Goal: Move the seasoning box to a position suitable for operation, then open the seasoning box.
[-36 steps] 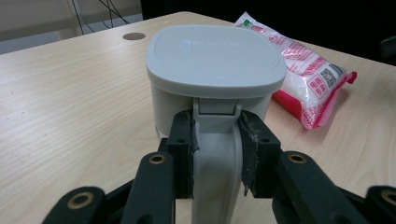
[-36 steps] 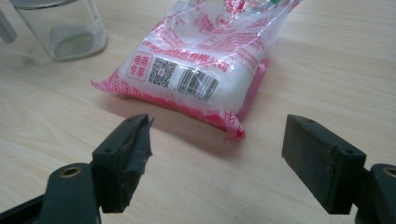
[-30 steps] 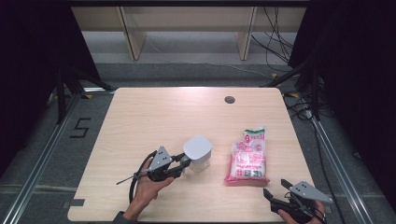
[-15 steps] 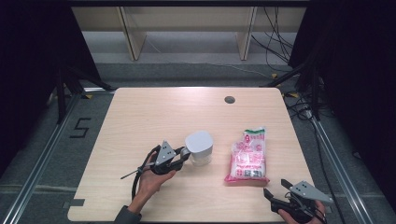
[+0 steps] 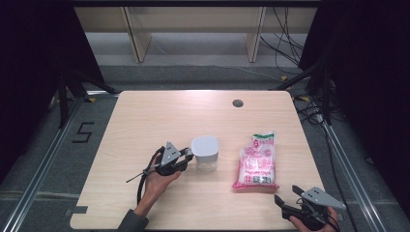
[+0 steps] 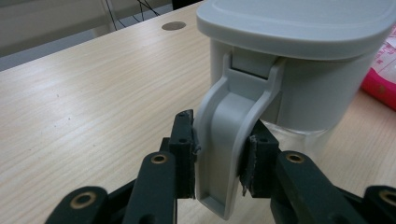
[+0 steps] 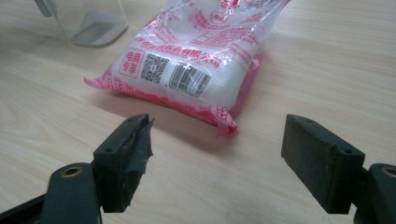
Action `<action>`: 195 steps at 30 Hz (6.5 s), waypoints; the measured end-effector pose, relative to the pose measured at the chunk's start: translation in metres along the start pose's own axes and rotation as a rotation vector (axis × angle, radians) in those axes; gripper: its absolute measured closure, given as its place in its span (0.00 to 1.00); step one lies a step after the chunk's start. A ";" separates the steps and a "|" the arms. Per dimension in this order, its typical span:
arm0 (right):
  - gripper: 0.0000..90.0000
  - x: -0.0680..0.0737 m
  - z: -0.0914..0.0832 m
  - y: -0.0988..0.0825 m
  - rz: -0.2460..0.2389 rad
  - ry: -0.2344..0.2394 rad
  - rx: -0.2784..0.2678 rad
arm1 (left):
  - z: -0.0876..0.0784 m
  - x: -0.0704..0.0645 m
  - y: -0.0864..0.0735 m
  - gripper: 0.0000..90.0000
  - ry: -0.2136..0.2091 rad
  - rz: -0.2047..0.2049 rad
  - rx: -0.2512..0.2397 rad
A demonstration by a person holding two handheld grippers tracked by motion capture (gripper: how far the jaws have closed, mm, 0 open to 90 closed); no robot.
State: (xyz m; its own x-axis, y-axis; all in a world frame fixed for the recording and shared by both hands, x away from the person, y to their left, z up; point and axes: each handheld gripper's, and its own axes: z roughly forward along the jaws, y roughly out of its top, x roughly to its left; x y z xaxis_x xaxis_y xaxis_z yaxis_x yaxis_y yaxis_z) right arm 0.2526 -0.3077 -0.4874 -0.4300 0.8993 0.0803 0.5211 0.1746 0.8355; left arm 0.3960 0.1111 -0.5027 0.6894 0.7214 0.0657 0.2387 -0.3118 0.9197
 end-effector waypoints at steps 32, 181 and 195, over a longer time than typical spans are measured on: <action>0.27 0.004 -0.002 0.002 -0.019 0.001 -0.005 | -0.055 0.008 0.023 0.35 -0.146 -0.146 -0.039; 1.00 0.082 0.127 0.127 -0.319 0.312 -0.095 | -0.024 0.016 0.039 0.95 -0.137 -0.136 -0.136; 1.00 0.083 0.134 0.128 -0.346 0.297 -0.064 | -0.024 0.016 0.039 0.95 -0.141 -0.137 -0.134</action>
State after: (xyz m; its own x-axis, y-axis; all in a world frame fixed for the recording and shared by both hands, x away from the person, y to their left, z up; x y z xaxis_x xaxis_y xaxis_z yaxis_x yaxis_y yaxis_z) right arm 0.3819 -0.1567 -0.4463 -0.7683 0.6368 -0.0648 0.2669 0.4106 0.8719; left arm 0.3998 0.1259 -0.4568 0.7477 0.6551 -0.1088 0.2495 -0.1253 0.9602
